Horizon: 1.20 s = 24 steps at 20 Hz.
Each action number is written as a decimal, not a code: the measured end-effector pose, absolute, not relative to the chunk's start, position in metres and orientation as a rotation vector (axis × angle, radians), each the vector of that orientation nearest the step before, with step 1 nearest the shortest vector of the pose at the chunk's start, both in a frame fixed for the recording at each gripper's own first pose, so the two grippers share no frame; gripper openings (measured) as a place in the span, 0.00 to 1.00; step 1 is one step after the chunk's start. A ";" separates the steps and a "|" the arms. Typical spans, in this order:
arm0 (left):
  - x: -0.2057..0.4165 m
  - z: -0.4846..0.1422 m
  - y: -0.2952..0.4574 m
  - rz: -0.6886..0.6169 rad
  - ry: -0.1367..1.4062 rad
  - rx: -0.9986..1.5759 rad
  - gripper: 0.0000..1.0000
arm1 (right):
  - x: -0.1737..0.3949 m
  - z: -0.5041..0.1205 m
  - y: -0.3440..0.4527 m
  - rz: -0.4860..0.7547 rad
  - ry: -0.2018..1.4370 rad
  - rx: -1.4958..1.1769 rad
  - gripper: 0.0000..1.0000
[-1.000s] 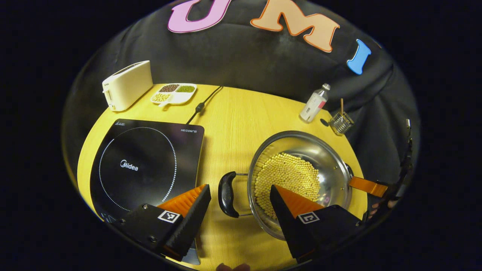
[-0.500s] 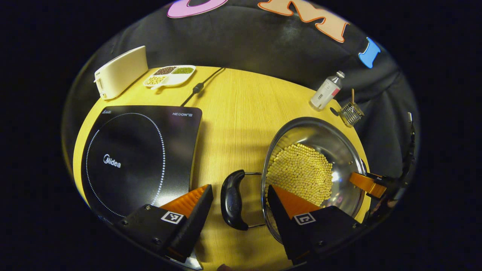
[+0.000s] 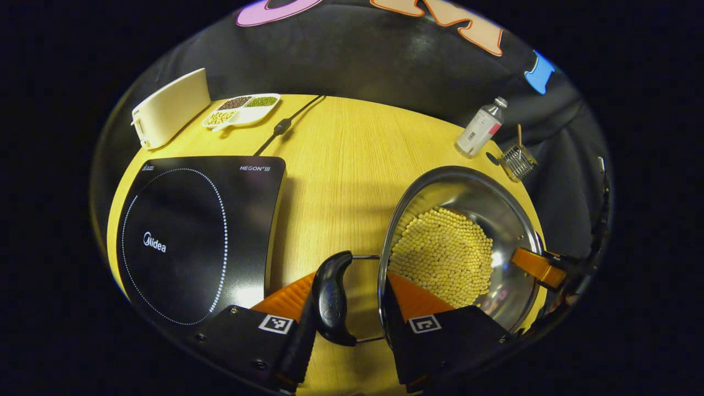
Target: First push the handle of the pot to place it horizontally, then grasp the pot with both hands and set it on the induction cooktop.
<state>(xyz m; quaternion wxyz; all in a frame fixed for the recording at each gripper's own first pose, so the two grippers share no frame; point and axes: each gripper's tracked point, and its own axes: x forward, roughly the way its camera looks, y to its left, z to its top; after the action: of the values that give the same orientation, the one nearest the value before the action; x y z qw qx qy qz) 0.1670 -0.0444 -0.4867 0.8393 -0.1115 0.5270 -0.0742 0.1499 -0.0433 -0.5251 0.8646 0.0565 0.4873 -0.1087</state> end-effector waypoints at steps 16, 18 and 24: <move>0.139 -0.414 -0.035 -0.173 1.055 -0.228 0.53 | 0.114 -0.450 -0.033 -0.199 0.955 0.192 0.44; 0.133 -0.392 -0.032 -0.173 1.022 -0.210 0.54 | 0.105 -0.431 -0.032 -0.193 0.932 0.209 0.43; 0.106 -0.348 -0.005 -0.158 0.997 -0.177 0.53 | 0.078 -0.390 -0.007 -0.155 0.883 0.263 0.43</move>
<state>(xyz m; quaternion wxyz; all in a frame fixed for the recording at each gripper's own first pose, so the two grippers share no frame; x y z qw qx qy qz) 0.1058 -0.0053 -0.3478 0.8714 -0.0848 0.4771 -0.0758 0.0780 -0.0071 -0.3899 0.8928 0.1268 0.4258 -0.0748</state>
